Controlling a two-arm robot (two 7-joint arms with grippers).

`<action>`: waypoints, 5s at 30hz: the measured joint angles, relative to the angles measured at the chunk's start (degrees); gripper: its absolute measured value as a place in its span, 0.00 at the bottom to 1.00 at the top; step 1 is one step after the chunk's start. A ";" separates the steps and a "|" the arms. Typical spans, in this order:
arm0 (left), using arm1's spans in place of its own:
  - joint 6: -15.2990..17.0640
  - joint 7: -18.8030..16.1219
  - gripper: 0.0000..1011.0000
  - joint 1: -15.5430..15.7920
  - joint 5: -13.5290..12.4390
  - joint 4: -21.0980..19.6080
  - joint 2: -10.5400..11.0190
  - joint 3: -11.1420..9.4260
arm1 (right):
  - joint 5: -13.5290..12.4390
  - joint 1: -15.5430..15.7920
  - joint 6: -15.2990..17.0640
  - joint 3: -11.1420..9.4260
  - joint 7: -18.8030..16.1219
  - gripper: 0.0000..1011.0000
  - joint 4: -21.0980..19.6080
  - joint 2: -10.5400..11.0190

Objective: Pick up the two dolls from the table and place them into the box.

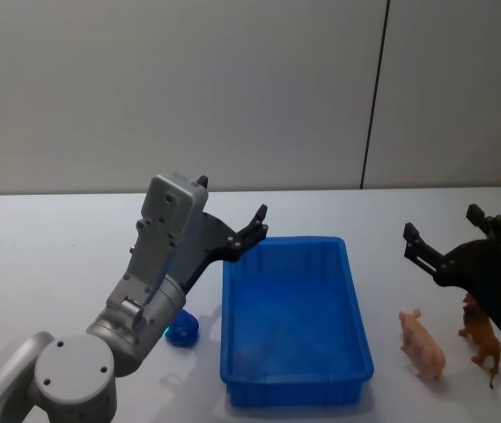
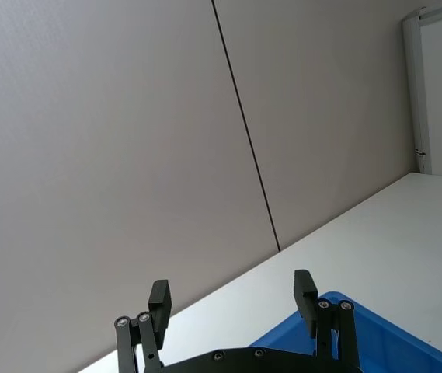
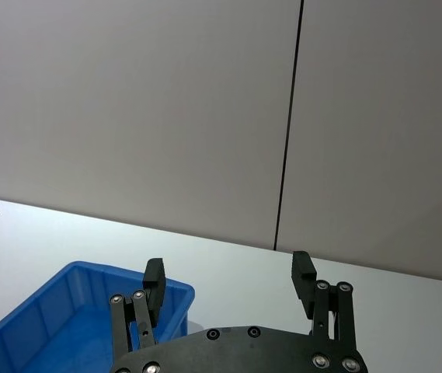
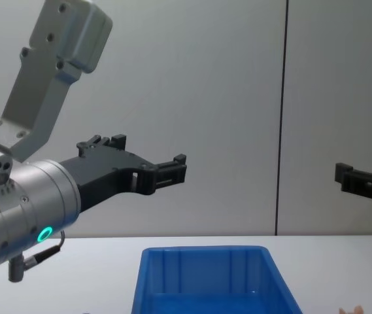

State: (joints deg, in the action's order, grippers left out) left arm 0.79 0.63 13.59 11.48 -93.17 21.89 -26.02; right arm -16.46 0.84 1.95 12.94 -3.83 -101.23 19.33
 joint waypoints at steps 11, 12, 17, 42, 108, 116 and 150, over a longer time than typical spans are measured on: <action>0.00 0.00 0.99 0.00 0.00 0.00 0.00 0.00 | 0.00 0.00 0.00 0.00 0.00 0.99 0.00 0.00; 0.00 0.00 0.99 0.00 0.00 0.00 0.00 0.00 | 0.00 0.00 0.00 0.00 0.00 0.99 0.00 0.00; 0.00 0.00 0.99 0.00 0.00 0.00 0.00 0.00 | 0.00 0.00 0.00 0.00 0.00 0.99 0.00 0.00; 0.00 0.00 0.99 0.00 0.00 0.00 0.00 0.00 | -4.84 1.89 1.51 -4.31 -3.49 0.99 2.19 5.40; 0.00 0.00 0.99 0.00 0.00 0.00 0.00 0.00 | -5.78 1.84 16.59 -5.06 -10.40 0.48 12.73 7.89; 0.00 0.00 0.99 0.00 0.00 0.00 0.00 0.00 | -6.37 1.91 16.81 -5.06 -10.10 0.27 12.97 7.76; 0.00 0.00 0.99 0.00 0.00 0.00 0.00 0.00 | -7.43 -1.45 5.04 -5.08 -15.95 0.26 8.59 6.53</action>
State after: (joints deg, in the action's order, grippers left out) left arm 0.79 0.62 13.59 11.48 -93.17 21.89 -26.03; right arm -23.90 -0.61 6.99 7.86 -19.78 -92.64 25.87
